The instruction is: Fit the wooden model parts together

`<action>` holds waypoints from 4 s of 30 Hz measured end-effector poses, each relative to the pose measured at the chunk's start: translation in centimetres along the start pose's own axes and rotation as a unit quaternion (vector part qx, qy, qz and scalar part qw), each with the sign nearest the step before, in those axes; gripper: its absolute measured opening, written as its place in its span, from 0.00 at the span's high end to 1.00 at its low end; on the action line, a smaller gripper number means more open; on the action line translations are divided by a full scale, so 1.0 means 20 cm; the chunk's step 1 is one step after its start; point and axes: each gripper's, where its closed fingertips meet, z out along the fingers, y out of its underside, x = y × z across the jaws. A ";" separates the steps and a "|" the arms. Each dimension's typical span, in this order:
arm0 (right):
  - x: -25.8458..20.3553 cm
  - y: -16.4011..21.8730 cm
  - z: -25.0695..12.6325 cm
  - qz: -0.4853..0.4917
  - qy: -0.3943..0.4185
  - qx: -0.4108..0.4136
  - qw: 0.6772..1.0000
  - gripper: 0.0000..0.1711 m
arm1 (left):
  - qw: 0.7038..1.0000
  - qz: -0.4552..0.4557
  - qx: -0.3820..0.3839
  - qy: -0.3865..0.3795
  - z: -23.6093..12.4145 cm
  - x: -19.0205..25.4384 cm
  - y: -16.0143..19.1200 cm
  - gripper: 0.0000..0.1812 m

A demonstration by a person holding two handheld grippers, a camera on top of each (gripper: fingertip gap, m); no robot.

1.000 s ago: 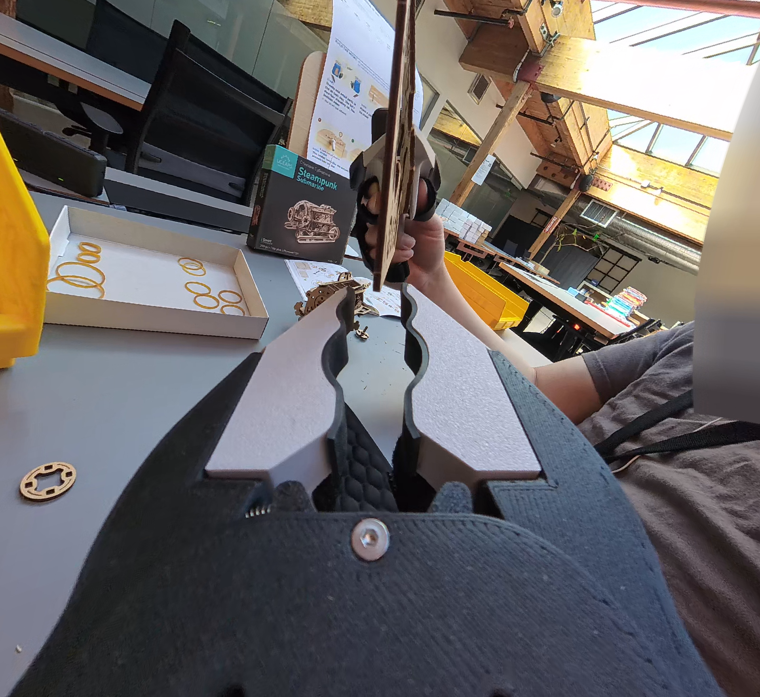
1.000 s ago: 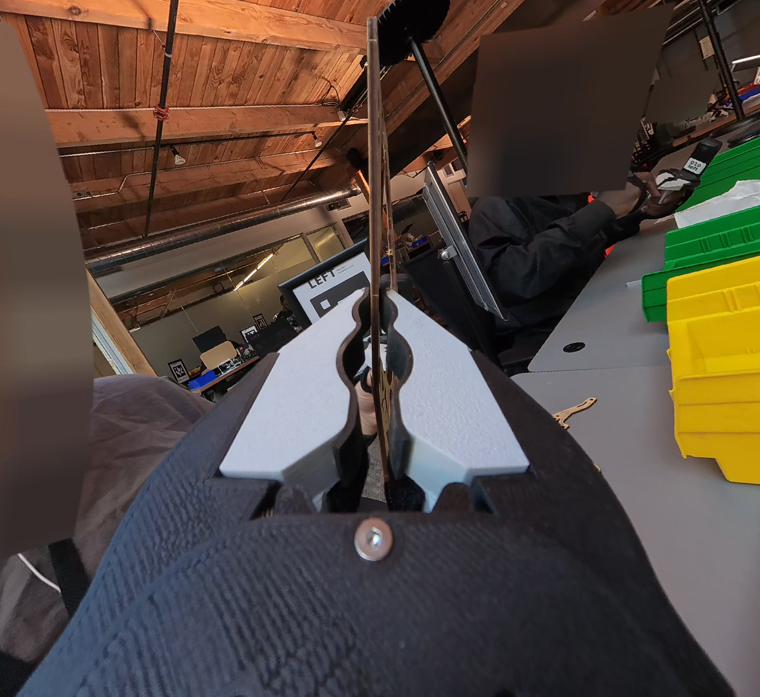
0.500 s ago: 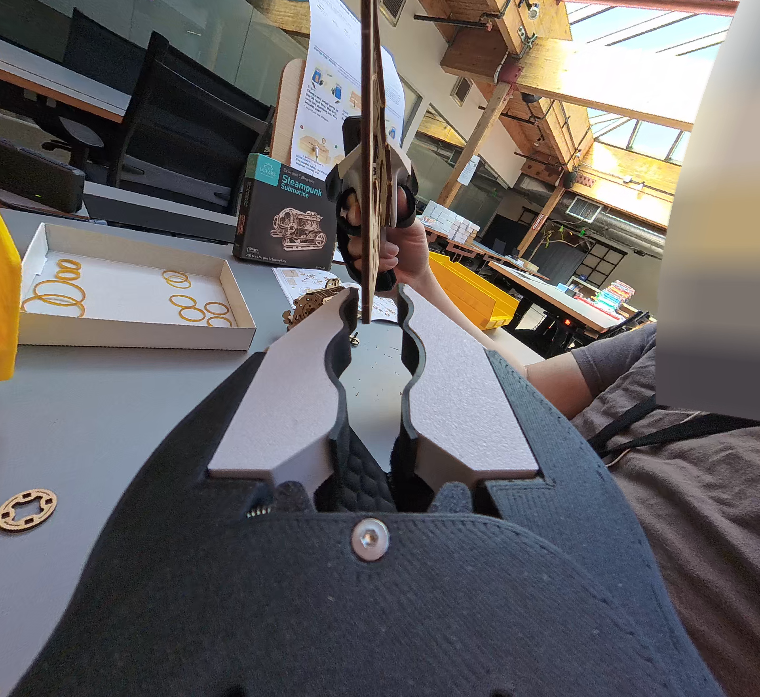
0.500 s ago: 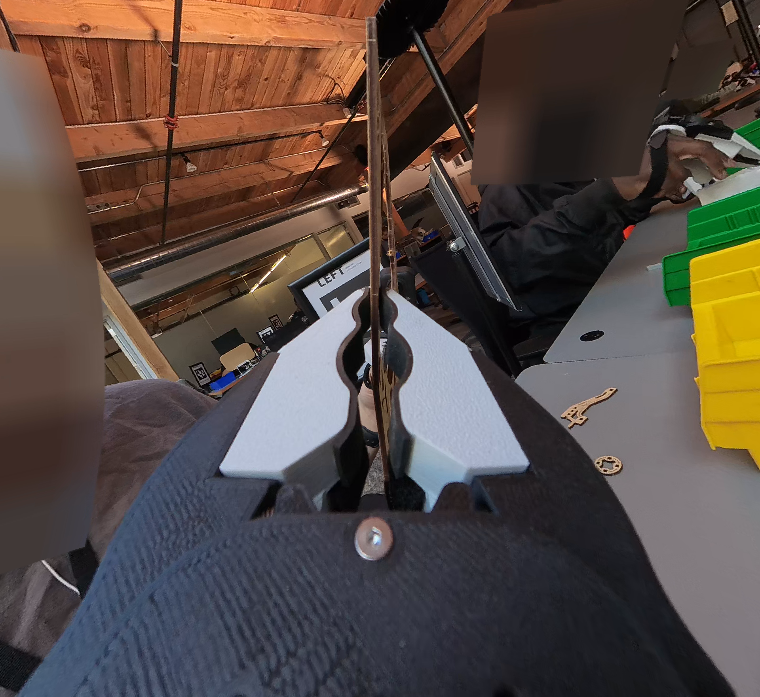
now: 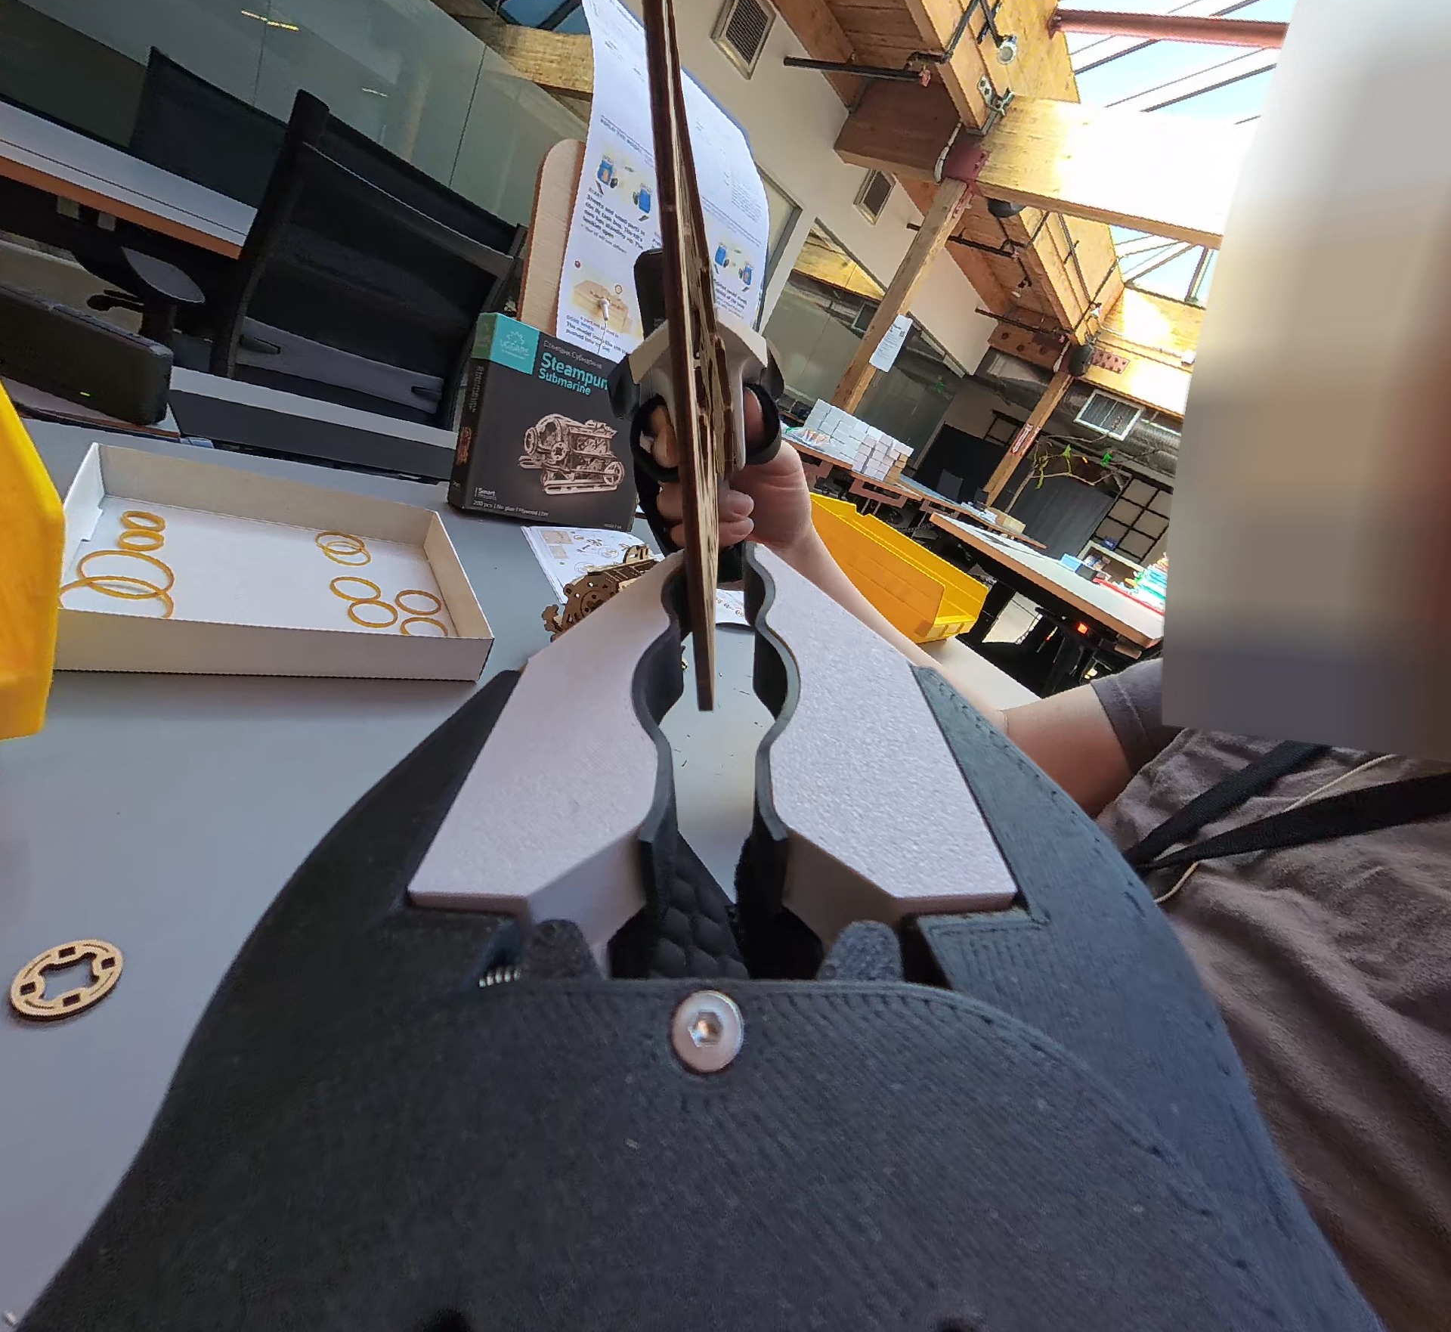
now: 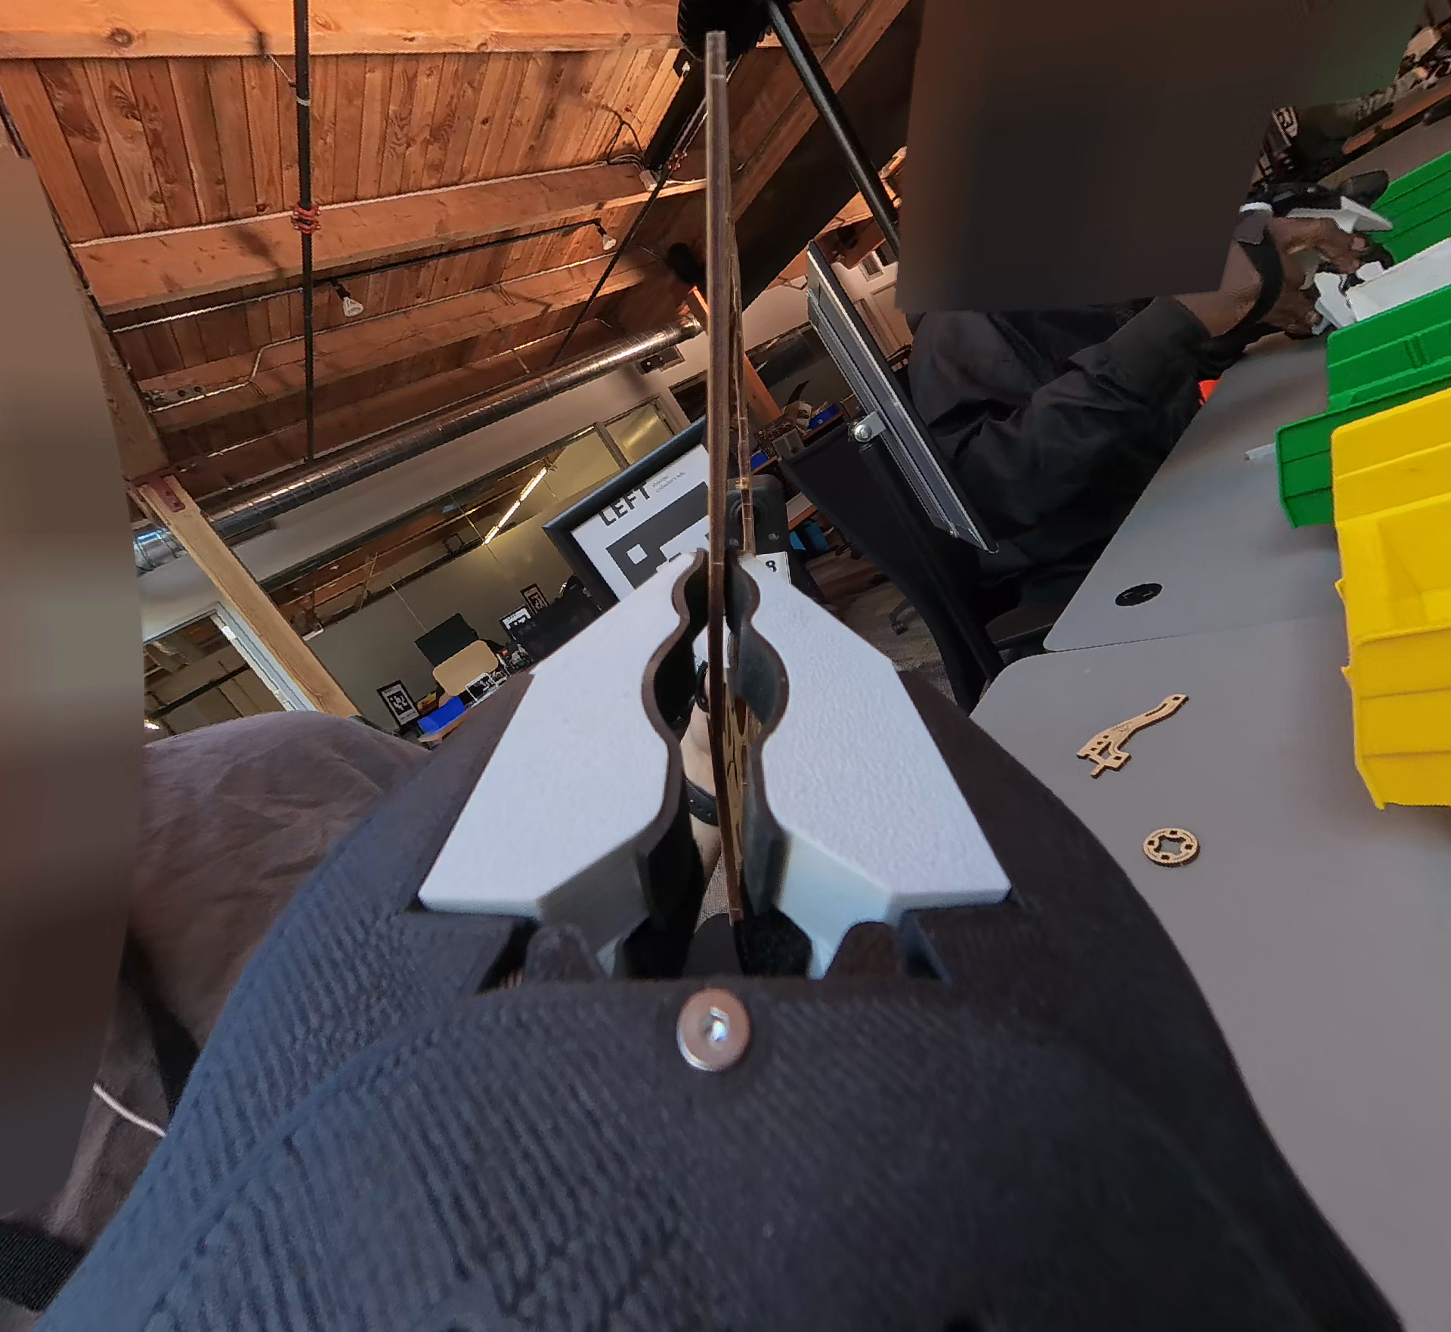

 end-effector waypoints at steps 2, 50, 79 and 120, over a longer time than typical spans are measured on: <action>0.00 -0.01 -0.01 0.002 0.001 0.001 1.000 0.99 | 1.000 -0.002 -0.004 0.000 0.01 -0.01 0.00 1.00; -0.34 -0.20 -0.19 -0.032 -0.019 0.013 0.999 0.99 | 0.998 0.010 -0.046 -0.038 0.31 0.32 -0.16 1.00; -0.22 -0.18 -0.17 0.001 -0.013 0.027 1.000 0.99 | 0.997 0.000 -0.054 -0.050 0.26 0.22 -0.19 1.00; -0.19 -0.21 -0.27 -0.016 -0.007 0.028 0.999 1.00 | 0.998 0.026 -0.043 -0.031 0.35 0.16 -0.18 1.00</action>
